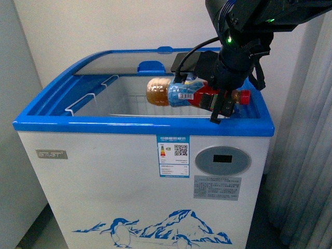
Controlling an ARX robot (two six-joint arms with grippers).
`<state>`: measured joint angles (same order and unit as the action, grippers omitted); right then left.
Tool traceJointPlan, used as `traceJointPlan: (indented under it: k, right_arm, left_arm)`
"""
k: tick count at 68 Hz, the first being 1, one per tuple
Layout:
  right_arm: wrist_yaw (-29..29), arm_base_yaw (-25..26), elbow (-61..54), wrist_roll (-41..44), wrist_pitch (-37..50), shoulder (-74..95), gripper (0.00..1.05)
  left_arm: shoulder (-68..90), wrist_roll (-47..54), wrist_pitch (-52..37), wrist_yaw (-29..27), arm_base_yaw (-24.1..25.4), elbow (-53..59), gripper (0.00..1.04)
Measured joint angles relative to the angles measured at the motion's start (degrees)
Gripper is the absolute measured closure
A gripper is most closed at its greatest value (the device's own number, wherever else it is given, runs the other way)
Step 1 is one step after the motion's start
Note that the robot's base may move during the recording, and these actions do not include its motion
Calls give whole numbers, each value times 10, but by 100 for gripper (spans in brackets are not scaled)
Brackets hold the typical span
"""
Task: Put drink in fridge
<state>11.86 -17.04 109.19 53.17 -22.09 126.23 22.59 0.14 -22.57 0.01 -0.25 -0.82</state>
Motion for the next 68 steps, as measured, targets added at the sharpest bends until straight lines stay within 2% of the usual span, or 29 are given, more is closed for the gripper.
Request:
traceJointPlan:
  k: [12, 22, 31, 37, 43, 45, 47, 51, 55, 60, 68]
  right_arm:
    - [-44, 16, -55, -80, 20, -90, 6]
    - [-92, 67, -176, -246, -12, -259, 8]
    - [-133, 154, -313, -401, -117, -462, 8]
    - [-191, 224, -405, -461, -197, -602, 8]
    - [-249, 303, -476, -476, -292, -736, 8]
    - [-280, 334, -515, -489, -262, -789, 11]
    - [-309, 360, -581, -503, -161, -866, 18]
    - [-298, 362, -669, -514, -18, -965, 28]
    - [-288, 346, -735, -518, 78, -1042, 38]
    - [-266, 319, -788, -521, 132, -1076, 51]
    - [-229, 287, -865, -523, 153, -1099, 70]
  left_arm:
    - [-46, 0, 45, 0, 0, 0, 102]
    - [-77, 0, 77, 0, 0, 0, 102]
    - [-101, 0, 100, 0, 0, 0, 102]
    - [-114, 0, 113, 0, 0, 0, 102]
    - [-126, 0, 125, 0, 0, 0, 102]
    - [-145, 0, 150, 0, 0, 0, 102]
    - [-178, 0, 196, 0, 0, 0, 102]
    - [-212, 0, 220, 0, 0, 0, 102]
    - [-220, 0, 223, 2, 0, 0, 102]
    - [-221, 0, 224, -1, 0, 0, 102]
    - [-223, 0, 225, 0, 0, 0, 102]
